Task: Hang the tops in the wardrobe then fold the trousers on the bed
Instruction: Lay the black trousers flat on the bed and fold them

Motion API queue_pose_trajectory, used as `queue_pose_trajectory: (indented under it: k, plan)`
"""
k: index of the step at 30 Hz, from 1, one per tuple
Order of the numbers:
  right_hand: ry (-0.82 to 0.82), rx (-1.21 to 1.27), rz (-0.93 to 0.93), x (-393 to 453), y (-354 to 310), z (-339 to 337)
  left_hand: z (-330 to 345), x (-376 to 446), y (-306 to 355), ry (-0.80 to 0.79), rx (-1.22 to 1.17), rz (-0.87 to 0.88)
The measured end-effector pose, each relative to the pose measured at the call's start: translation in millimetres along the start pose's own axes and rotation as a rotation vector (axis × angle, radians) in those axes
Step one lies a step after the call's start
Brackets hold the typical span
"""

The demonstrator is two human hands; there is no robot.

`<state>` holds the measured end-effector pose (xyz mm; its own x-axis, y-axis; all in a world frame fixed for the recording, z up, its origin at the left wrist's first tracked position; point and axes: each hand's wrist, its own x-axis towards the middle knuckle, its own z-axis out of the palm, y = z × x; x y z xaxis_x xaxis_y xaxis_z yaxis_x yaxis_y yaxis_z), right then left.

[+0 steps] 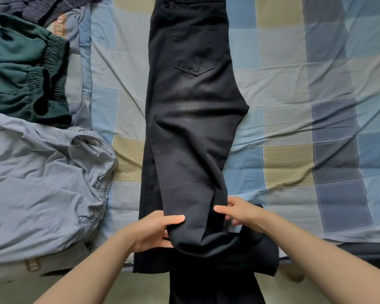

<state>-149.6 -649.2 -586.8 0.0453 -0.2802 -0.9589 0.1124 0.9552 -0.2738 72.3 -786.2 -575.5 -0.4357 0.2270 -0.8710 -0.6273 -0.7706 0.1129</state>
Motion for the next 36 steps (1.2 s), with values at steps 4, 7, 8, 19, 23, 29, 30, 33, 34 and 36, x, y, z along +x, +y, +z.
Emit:
queue_pose_trajectory:
  k: [4, 7, 8, 19, 23, 29, 30, 33, 34, 36]
  plan:
    - [0.037, 0.264, 0.017, 2.8, -1.4, 11.8, -21.3, -5.8, -11.1, 0.117, -0.064, -0.007]
    - [-0.114, 0.282, 0.094, -5.8, 4.4, 13.1, -26.2, -2.9, -20.6, 0.212, -0.102, -0.005]
    - [-0.174, 0.184, 0.131, -7.0, 9.2, 13.3, -24.9, -2.2, -24.5, 0.215, -0.104, -0.005]
    - [-0.667, -0.017, 0.461, -28.4, 25.4, 55.0, -43.4, -24.2, -51.2, 0.008, 0.300, -0.095]
    - [-0.420, -0.131, 0.393, -23.4, 33.4, 60.8, -72.8, -23.4, -49.4, 0.244, 0.624, -0.121]
    - [-0.004, 0.096, 0.070, 6.6, 26.5, 47.4, -92.1, -13.4, -41.5, 0.384, 0.853, -0.085]
    - [0.013, 0.121, 0.081, 8.5, 25.5, 47.9, -90.6, -12.6, -42.1, 0.401, 0.807, -0.059]
    - [0.139, 0.029, 0.047, 18.9, 32.9, 53.0, -83.2, -10.6, -48.2, 0.446, 0.721, -0.015]
    - [0.156, 0.046, 0.036, 21.6, 36.5, 54.6, -80.9, -9.9, -52.0, 0.429, 0.709, -0.035]
    - [0.136, 0.183, 0.032, 21.8, 44.0, 55.4, -74.8, -7.9, -60.2, 0.351, 0.624, -0.090]
